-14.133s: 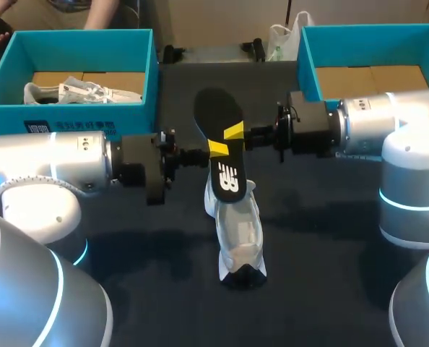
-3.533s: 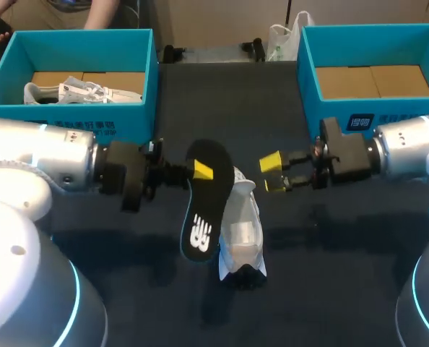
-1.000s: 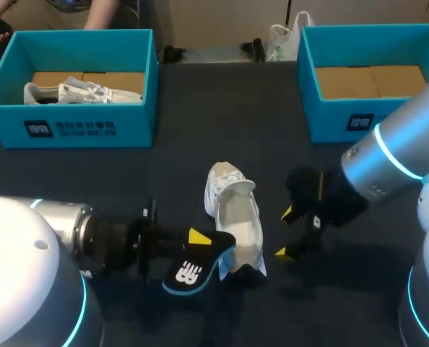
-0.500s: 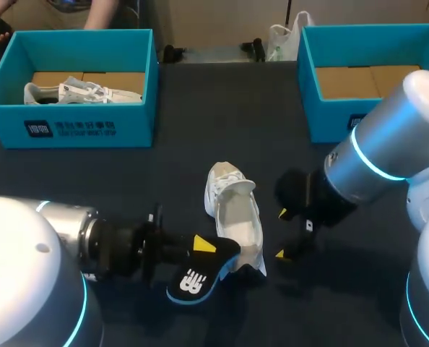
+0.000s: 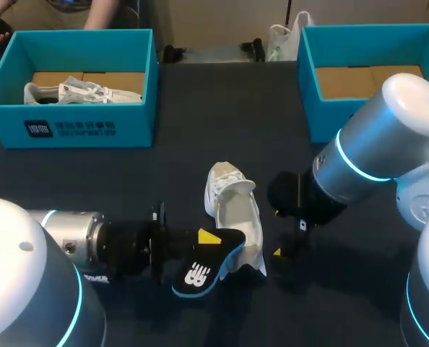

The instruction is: Take the shoe out of the shoebox, open the shoe tongue, remove and reinsert the insole, then place the shoe into the shoebox

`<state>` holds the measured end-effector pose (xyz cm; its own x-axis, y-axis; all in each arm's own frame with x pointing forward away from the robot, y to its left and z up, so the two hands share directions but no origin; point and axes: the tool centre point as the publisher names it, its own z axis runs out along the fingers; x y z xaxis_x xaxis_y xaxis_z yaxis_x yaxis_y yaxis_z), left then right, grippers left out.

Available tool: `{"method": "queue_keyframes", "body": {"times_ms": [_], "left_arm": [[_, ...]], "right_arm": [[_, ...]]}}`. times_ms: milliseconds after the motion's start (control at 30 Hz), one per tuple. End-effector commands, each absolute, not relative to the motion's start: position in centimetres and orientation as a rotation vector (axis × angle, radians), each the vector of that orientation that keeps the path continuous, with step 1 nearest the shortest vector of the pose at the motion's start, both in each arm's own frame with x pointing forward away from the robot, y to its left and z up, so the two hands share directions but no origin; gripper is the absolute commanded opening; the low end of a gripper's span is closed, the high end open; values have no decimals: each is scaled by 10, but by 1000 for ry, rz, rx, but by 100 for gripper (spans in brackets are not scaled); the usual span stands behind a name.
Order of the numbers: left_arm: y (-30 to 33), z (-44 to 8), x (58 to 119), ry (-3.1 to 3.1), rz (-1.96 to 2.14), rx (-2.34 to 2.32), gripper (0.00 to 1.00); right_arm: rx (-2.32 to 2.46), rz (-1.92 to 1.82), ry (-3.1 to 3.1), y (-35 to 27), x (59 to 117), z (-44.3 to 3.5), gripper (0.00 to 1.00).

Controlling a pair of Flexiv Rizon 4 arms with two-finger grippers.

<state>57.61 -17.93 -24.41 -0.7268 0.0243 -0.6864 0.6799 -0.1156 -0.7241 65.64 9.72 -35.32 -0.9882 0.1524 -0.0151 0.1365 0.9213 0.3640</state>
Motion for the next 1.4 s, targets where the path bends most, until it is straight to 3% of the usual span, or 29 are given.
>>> {"method": "queue_keyframes", "body": {"times_ms": [33, 1400], "left_arm": [[-179, -243, 574, 1705, -1888, 773, 0], [-217, -264, 582, 1769, -1984, 690, 0]], "right_arm": [[227, 548, 3053, 105, 664, -361, 100], [183, 556, 3070, 105, 666, -365, 100]]}}
